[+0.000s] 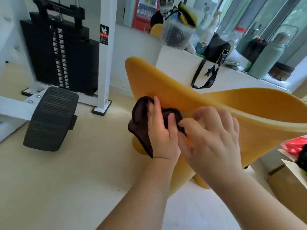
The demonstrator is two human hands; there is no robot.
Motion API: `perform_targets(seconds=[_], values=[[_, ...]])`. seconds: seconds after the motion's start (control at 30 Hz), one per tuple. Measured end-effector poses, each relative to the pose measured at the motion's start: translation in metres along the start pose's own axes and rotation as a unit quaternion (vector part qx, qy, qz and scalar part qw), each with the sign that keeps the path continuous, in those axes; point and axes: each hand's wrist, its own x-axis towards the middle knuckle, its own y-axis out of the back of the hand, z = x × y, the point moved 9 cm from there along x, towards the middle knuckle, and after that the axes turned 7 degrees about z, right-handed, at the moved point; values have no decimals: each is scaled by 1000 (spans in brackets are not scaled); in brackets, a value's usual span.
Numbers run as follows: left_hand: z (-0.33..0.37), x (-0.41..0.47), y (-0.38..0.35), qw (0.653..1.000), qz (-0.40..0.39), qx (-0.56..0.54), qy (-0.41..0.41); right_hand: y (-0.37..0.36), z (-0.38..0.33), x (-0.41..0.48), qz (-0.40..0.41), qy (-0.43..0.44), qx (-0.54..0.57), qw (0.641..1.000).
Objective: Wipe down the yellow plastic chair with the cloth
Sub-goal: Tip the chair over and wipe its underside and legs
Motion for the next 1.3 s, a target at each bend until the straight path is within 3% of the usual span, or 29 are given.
perform_targets(seconds=[0.07,0.17,0.2,0.27,0.4,0.7,0.8,0.97,1.3], values=[[-4,7,-3,1000,-20,4,-21,-10,2,19,-47,-4,-3,999],[-5,26,-3,999,-33,-16,-20,-41,16,41,-237,-53,-38,969],[-5,37,-1,999,-31,-36,-3,-46,18,47,-268,-65,-34,961],[-5,61,3,997,-22,-65,25,-47,20,56,-254,-68,2,965],[-5,85,10,999,-10,-21,33,-45,23,60,-206,-71,23,976],[19,26,-3,999,12,33,22,-48,29,53,-198,-113,40,973],[22,63,1,998,-21,49,-18,-50,30,54,-202,-110,39,972],[-11,120,3,997,-69,-17,1,-52,27,55,-189,-103,14,976],[28,24,-13,1000,-5,18,24,-46,26,52,-202,-114,32,972]])
